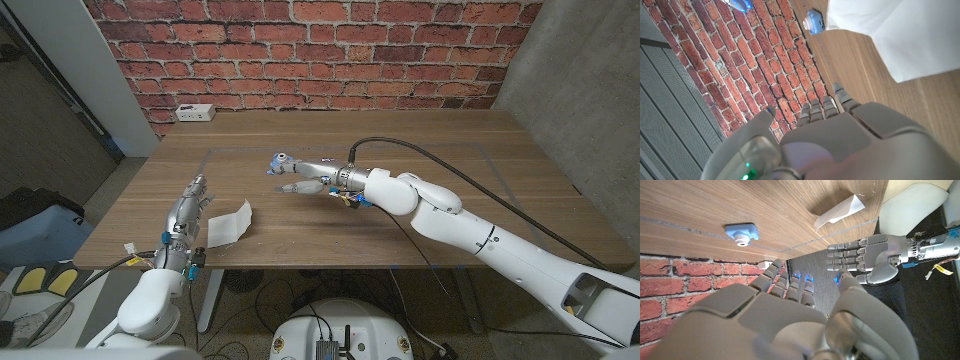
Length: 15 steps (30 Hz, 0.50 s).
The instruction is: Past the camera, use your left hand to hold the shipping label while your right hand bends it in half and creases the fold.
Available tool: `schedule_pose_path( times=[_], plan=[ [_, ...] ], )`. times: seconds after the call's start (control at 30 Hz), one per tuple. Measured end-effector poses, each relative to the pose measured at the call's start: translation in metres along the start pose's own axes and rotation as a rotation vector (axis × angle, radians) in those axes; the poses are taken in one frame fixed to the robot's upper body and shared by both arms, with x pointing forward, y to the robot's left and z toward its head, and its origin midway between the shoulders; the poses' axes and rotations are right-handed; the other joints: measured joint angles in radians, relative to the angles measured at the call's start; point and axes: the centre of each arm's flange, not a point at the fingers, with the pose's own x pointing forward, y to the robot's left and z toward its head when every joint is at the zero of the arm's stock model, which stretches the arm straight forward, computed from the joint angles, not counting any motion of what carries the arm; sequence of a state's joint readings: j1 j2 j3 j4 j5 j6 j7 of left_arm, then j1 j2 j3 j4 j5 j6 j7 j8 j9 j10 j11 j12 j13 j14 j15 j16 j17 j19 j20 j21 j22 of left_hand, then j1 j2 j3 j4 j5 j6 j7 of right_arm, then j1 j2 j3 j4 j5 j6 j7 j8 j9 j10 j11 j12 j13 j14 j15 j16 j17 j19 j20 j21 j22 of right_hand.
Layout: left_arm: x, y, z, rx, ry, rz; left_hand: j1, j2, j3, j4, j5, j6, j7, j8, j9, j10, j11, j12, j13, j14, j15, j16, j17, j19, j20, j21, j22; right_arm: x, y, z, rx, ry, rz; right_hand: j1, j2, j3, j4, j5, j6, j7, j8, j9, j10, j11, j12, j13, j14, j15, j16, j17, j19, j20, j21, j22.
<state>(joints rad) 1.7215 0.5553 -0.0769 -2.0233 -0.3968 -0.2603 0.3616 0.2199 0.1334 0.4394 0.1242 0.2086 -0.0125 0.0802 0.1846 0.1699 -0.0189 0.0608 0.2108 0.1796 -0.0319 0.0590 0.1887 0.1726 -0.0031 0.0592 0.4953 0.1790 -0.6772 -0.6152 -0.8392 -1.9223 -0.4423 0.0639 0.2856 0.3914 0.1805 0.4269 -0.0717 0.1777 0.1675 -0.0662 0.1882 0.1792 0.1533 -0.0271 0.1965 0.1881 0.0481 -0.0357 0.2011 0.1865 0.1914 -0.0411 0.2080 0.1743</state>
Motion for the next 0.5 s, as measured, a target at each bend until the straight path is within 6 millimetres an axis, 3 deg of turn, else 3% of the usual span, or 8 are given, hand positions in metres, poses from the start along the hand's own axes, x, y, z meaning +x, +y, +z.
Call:
schedule_pose_path(
  times=[0.5],
  plan=[
    [-0.005,0.004,-0.002,0.010,0.064,0.037,0.000,0.000,0.000,0.000,0.000,0.004,0.004,0.000,0.000,0.013,0.013,0.000,0.000,0.023,0.012,0.000,0.000,0.019,0.012,0.000,0.000,0.014,0.009,0.003,0.004,-0.032,0.040,0.000,0.000,0.000,0.000,0.000,-0.005,-0.005,0.000,0.000,0.000,0.000,0.000,0.000,0.000,0.000,0.000,0.000,0.000,0.000,0.000,0.000]
  ],
)
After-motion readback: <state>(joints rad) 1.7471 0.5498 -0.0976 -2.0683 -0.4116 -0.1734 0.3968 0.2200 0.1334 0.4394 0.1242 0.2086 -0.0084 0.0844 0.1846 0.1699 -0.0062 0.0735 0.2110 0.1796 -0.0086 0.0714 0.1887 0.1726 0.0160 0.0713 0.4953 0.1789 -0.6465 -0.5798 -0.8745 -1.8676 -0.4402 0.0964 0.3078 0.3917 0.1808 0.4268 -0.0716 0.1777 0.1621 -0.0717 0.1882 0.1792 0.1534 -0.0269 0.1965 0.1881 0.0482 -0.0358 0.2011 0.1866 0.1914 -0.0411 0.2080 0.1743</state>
